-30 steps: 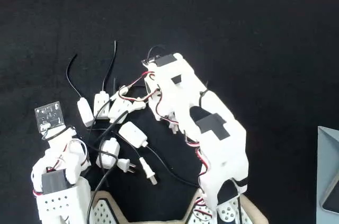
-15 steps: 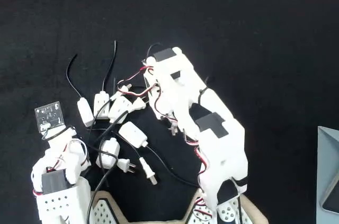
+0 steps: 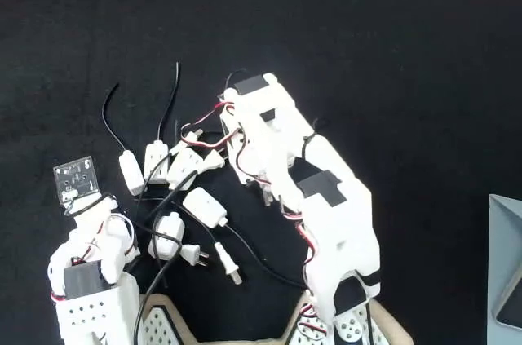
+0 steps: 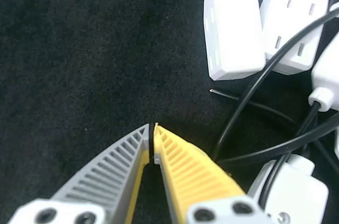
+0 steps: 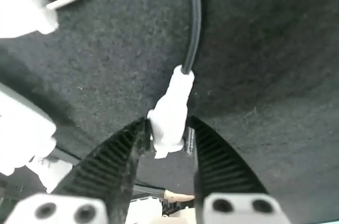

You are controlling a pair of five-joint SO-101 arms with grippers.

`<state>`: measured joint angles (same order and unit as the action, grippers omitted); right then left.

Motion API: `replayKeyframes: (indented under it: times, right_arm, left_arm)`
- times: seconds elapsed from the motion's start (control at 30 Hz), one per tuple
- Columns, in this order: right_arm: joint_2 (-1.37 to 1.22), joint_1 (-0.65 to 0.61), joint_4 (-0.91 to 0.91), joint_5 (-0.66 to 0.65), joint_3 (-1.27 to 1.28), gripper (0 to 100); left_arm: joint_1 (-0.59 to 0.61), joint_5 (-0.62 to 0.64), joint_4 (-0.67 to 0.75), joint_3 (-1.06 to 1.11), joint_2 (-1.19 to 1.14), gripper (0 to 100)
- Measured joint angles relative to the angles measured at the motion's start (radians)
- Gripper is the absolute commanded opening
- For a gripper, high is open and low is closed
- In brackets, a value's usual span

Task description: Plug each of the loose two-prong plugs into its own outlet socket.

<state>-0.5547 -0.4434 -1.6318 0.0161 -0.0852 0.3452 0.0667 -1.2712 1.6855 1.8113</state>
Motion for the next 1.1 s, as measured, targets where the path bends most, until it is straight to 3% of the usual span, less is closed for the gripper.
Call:
replayKeyframes:
  times: [1.1]
  right_arm:
    - [0.002, 0.0, 0.077, 0.0, -0.026, 1.1]
  left_arm:
    - [0.0, 0.0, 0.0, 0.0, 0.0, 3]
